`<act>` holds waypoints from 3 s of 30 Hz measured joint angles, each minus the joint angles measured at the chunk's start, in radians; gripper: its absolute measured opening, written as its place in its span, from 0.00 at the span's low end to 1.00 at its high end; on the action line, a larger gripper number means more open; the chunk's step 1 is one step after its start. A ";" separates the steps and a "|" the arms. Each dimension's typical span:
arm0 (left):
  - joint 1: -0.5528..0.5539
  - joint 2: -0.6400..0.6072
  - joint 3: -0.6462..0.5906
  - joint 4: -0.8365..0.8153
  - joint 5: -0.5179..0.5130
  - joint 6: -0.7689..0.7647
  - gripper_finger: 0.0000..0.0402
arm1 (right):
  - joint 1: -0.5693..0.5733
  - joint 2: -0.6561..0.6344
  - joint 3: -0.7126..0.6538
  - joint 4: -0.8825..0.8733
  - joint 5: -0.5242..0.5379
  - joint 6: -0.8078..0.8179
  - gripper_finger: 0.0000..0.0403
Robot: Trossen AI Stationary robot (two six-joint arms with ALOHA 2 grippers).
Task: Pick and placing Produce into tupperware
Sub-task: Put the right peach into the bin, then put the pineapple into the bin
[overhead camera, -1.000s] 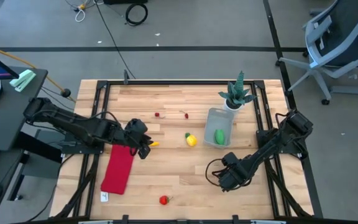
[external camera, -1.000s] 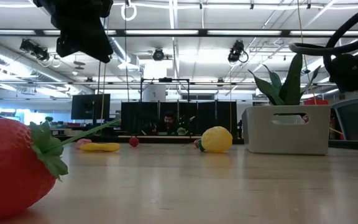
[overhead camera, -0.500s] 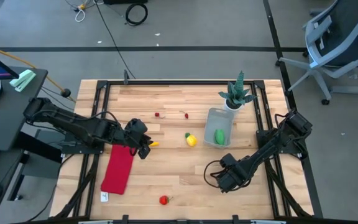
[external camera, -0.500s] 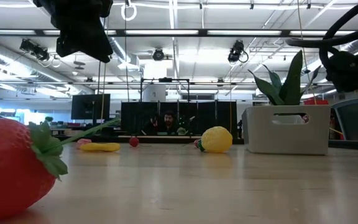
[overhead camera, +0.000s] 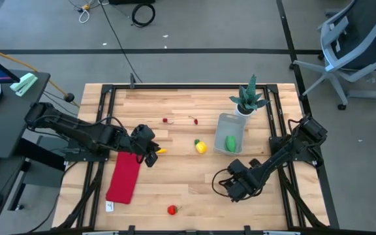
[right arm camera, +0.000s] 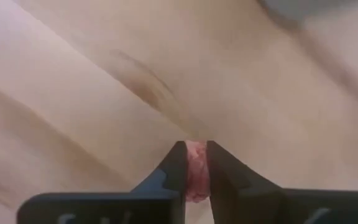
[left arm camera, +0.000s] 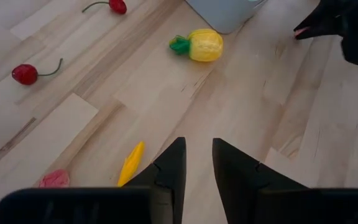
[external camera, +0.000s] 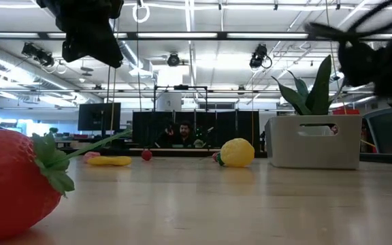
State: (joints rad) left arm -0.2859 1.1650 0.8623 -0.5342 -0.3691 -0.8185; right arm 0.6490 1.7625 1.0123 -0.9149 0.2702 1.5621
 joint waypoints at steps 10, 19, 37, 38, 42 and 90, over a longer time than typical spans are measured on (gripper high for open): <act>0.000 0.000 0.000 0.000 0.000 0.016 0.20 | -0.088 -0.214 0.163 -0.010 0.347 -0.301 0.14; 0.002 0.000 0.000 -0.003 0.000 0.031 0.18 | -0.325 -0.418 0.133 -0.069 0.392 -0.440 0.14; 0.002 0.001 0.000 -0.001 0.000 0.054 0.19 | -0.709 -0.410 -0.022 -0.073 0.270 -0.602 0.18; 0.002 0.001 0.000 -0.001 0.000 0.055 0.19 | -0.718 -0.407 -0.022 -0.069 0.265 -0.603 0.18; 0.002 0.001 0.000 -0.001 0.000 0.056 0.20 | -0.734 -0.368 -0.022 -0.019 0.208 -0.628 0.18; 0.002 0.001 0.000 -0.002 0.000 0.055 0.22 | -0.694 -0.228 0.031 0.097 0.037 -0.932 0.49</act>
State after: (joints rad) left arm -0.2836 1.1656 0.8627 -0.5362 -0.3695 -0.7631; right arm -0.0448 1.5341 1.0432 -0.8179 0.3072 0.6306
